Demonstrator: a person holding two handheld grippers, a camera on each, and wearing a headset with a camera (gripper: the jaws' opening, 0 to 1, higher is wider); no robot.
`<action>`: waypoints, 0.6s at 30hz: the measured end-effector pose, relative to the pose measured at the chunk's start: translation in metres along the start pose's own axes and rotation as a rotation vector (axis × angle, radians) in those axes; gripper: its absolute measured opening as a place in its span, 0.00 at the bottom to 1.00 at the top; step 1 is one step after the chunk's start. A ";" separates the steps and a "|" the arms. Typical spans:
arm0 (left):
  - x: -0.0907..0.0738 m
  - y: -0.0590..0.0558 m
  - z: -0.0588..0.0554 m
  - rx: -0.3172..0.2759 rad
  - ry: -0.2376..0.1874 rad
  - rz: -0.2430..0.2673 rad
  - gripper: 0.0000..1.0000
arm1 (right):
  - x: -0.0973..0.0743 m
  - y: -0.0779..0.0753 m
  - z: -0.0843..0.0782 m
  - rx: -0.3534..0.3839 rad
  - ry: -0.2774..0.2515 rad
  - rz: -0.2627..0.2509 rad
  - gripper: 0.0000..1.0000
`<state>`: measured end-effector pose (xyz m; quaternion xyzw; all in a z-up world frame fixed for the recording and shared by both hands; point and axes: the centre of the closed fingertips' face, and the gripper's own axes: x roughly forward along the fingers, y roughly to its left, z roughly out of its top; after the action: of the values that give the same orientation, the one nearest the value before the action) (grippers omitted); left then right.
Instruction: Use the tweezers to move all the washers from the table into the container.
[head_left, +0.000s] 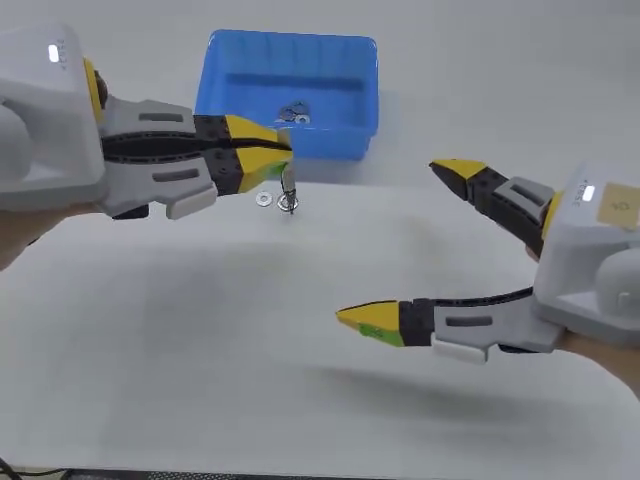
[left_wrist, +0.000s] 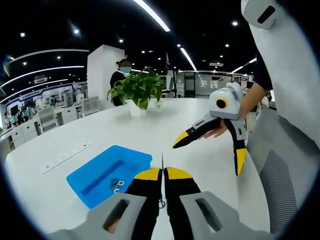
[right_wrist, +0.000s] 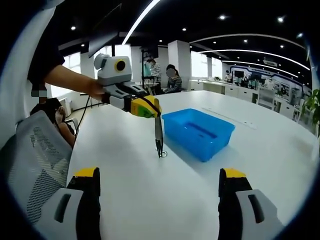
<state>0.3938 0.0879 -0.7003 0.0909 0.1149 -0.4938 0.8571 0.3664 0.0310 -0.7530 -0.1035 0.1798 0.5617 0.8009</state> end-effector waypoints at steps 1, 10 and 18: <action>0.000 0.000 0.000 -0.001 0.002 0.002 0.05 | 0.000 0.001 0.000 0.001 0.000 0.005 0.99; -0.001 -0.003 0.002 0.016 0.057 -0.009 0.05 | 0.013 0.003 0.005 -0.009 0.005 0.033 0.98; -0.003 -0.003 -0.001 0.033 0.096 -0.020 0.05 | 0.040 0.014 0.018 -0.058 0.018 0.151 0.84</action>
<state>0.3894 0.0890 -0.7010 0.1277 0.1486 -0.4992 0.8440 0.3686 0.0773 -0.7522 -0.1181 0.1780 0.6246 0.7511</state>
